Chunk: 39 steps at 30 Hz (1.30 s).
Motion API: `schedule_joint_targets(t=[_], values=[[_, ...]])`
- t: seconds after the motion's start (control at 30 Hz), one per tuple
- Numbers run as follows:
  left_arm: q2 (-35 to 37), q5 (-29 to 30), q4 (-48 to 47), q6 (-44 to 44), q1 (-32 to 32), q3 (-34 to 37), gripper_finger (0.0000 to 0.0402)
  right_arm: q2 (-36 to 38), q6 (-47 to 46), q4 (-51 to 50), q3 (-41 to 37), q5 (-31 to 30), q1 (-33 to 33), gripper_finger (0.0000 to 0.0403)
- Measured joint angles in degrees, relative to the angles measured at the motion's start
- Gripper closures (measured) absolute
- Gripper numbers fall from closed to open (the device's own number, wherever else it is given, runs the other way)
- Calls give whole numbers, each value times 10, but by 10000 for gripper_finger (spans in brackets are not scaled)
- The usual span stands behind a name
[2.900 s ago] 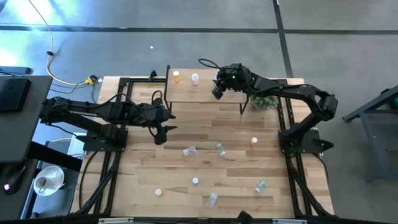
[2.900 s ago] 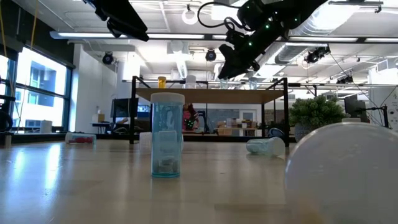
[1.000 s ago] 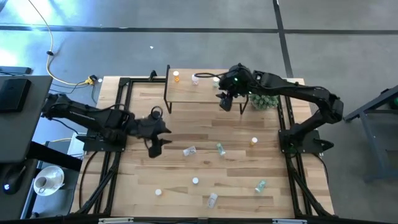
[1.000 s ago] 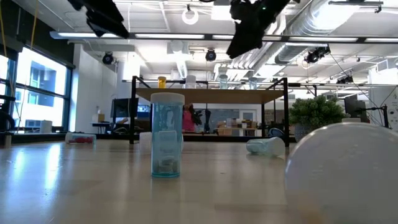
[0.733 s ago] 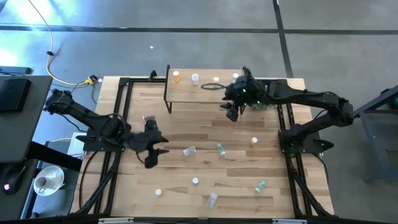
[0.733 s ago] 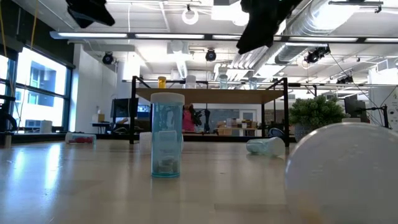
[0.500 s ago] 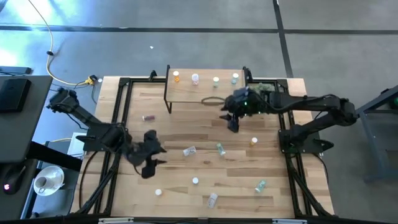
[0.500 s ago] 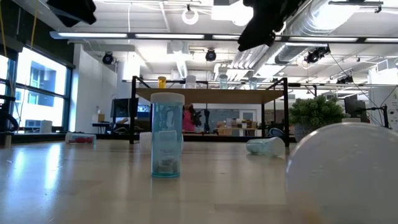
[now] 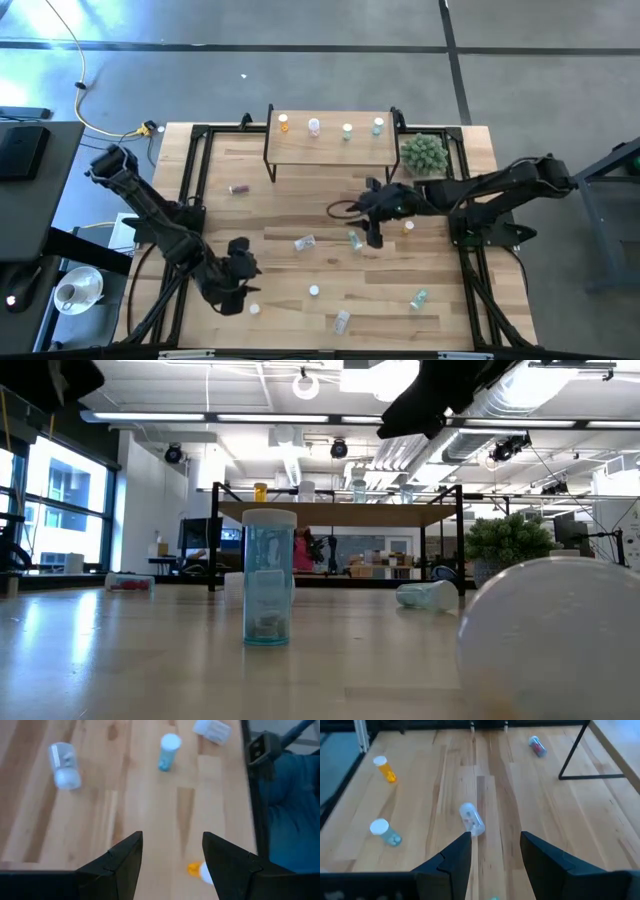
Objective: Pick and place medicine bottles onto shelf by color
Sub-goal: Put the bottom orange pill bottle on the shelf and aligned with the other orange pill bottle
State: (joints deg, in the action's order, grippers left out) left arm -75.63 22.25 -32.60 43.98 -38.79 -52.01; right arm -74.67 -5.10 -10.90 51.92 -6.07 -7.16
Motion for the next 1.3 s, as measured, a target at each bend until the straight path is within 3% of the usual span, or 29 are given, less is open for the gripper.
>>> schedule_joint_targets(t=[0.3, 0.87, 1.3], values=[[-38, 9, 55, 26, -37, 0, 204, 0, 2, -2, -3, -58, -28, 242], [-112, 11, 87, 71, -74, 0, 204, 0, 0, 0, -3, -58, -27, 242], [-120, 16, 94, 75, -83, 0, 204, 0, 0, -4, -3, -58, -27, 242]])
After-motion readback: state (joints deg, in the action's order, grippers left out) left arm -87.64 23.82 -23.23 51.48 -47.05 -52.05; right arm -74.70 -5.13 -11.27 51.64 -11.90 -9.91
